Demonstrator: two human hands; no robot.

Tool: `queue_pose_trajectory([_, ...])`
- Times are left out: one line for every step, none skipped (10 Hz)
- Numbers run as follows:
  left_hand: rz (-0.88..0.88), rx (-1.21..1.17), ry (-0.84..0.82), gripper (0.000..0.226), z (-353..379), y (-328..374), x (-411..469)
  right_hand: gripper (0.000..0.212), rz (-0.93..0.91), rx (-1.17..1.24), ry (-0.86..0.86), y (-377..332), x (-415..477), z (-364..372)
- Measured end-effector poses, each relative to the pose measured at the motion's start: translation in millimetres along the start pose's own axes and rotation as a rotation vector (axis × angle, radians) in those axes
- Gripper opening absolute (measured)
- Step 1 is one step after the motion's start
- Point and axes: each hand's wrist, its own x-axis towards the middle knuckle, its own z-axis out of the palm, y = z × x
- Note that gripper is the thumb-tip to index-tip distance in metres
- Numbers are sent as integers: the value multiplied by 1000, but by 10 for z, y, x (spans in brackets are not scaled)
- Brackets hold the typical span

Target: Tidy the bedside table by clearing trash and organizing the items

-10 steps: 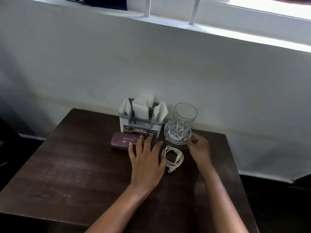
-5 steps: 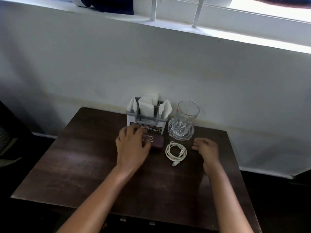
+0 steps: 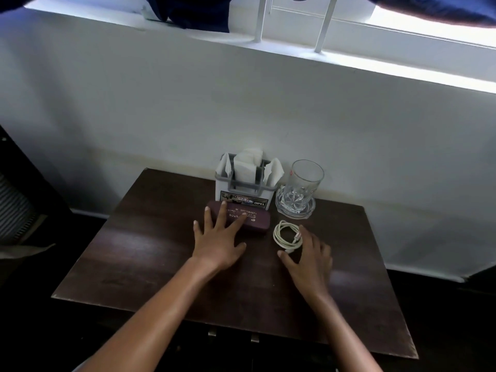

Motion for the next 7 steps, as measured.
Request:
queue_pose_trajectory([2, -1, -6, 68, 4, -6, 7, 71, -9, -30, 26, 24, 36, 51])
queue_pose_trajectory([3, -11, -15, 69, -11, 2, 7, 70, 0, -38, 49, 6, 91, 86])
queue_pose_trajectory([-5, -26, -12, 69, -3, 6, 21, 70, 3, -73, 58, 8, 124, 116])
queue_pose_trajectory([-7, -58, 12, 70, 0, 20, 19, 76, -9, -84, 63, 15, 107, 121])
queue_pose_trajectory([-28, -127, 112, 75, -24, 59, -15, 89, 16, -76, 73, -15, 22, 123])
queue_pose_trajectory([-45, -193, 255, 79, -38, 89, -151, 92, 7, -76, 108, -76, -130, 76])
queue_pose_trajectory([-94, -155, 322, 82, 12, -69, -300, 87, -133, -145, 136, -119, -425, 121])
